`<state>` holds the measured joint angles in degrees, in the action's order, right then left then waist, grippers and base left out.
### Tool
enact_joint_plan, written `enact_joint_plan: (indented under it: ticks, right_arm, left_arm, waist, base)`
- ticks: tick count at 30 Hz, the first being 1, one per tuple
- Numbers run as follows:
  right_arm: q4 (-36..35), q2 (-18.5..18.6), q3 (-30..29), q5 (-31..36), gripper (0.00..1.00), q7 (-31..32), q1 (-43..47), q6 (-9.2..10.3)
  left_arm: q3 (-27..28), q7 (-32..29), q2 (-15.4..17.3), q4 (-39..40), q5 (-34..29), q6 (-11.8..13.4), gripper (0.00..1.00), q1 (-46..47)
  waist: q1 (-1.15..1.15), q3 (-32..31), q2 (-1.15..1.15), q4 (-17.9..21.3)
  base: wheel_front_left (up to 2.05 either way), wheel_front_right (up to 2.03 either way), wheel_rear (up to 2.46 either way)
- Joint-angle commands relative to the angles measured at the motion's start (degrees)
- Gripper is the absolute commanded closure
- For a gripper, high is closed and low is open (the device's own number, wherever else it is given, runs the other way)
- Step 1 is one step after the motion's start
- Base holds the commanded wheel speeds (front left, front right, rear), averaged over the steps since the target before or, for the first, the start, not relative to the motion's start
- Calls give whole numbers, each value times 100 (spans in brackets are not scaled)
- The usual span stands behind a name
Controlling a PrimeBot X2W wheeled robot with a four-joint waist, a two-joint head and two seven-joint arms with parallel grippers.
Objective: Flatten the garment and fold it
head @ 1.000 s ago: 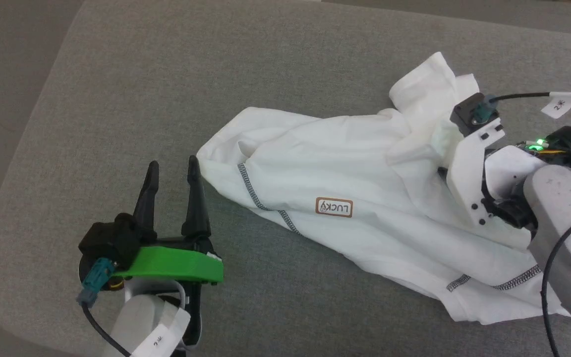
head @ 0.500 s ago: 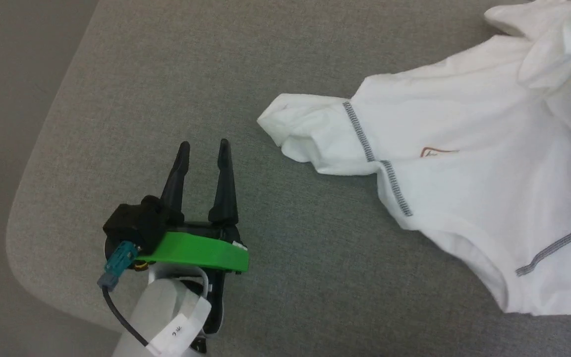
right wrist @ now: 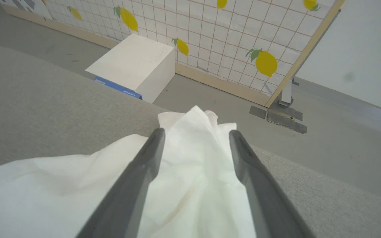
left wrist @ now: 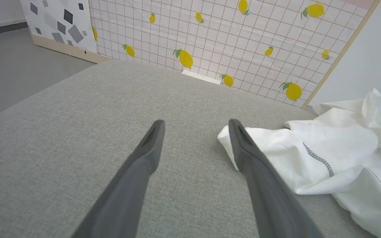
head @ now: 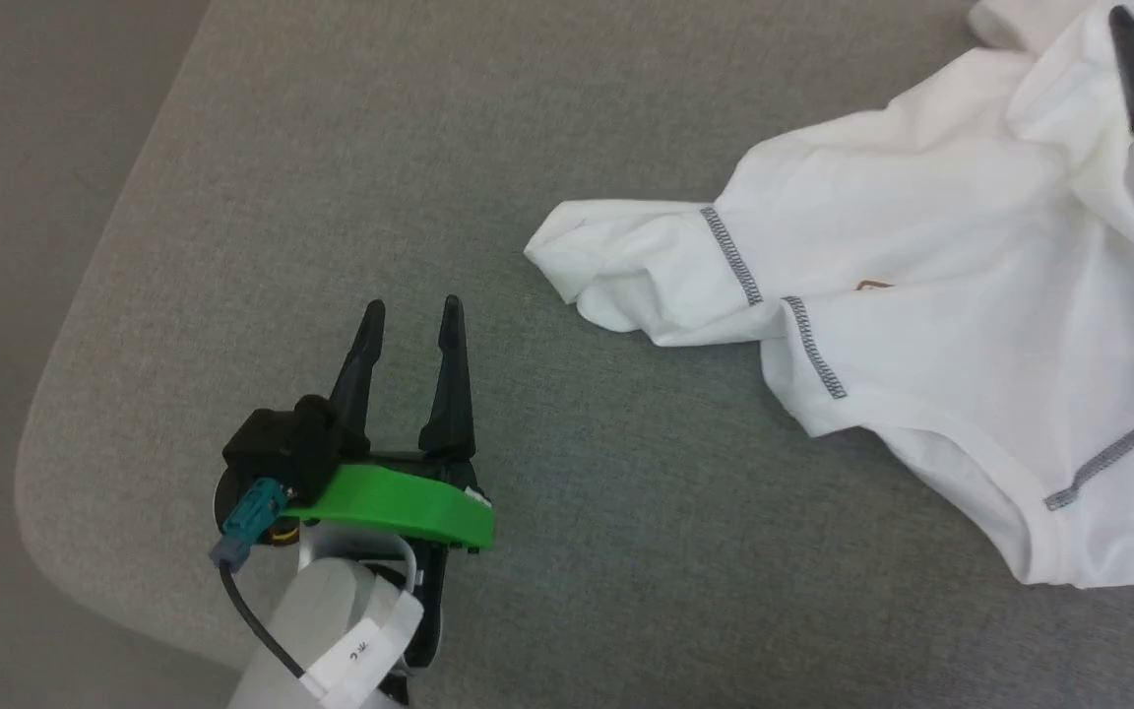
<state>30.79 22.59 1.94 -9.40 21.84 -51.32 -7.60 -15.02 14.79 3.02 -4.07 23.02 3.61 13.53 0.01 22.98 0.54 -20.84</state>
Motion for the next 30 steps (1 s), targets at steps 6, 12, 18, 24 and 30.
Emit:
enact_joint_plan:
  ticks: [6, 12, 18, 24, 30]
  right_arm:
    - [-974, -460, -493, -640, 0, -956, 1433, 11]
    - [-1919, -1058, -1089, -783, 0, -1161, 3064, 11]
    - [-2679, -1690, -1779, -738, 0, -945, 4302, 11]
    - [-3151, -1923, -2089, -777, 0, -748, 4788, 11]
    - [-3410, -1962, -2107, -757, 0, -640, 4803, 11]
  left_arm:
    - [147, 20, -14, -333, -135, -170, 0, -150]
    - [210, 20, -14, -710, -121, -281, 0, -308]
    - [164, -70, -14, -1012, 56, -286, 0, -397]
    - [48, -785, 2, -1377, 186, -112, 0, -91]
    - [-164, -2880, 104, -2106, 179, 231, 0, 1020]
  waist:
    - [-1, -1120, -52, 895]
    - [-1, -1595, -52, 1333]
    - [-1, -1821, -52, 1629]
    - [-1, -1832, -52, 1851]
    - [-1, -1640, -52, 2029]
  base:
    - [0, 0, 0]
    - [0, 0, 0]
    - [0, 0, 0]
    - [0, 0, 0]
    - [0, 0, 0]
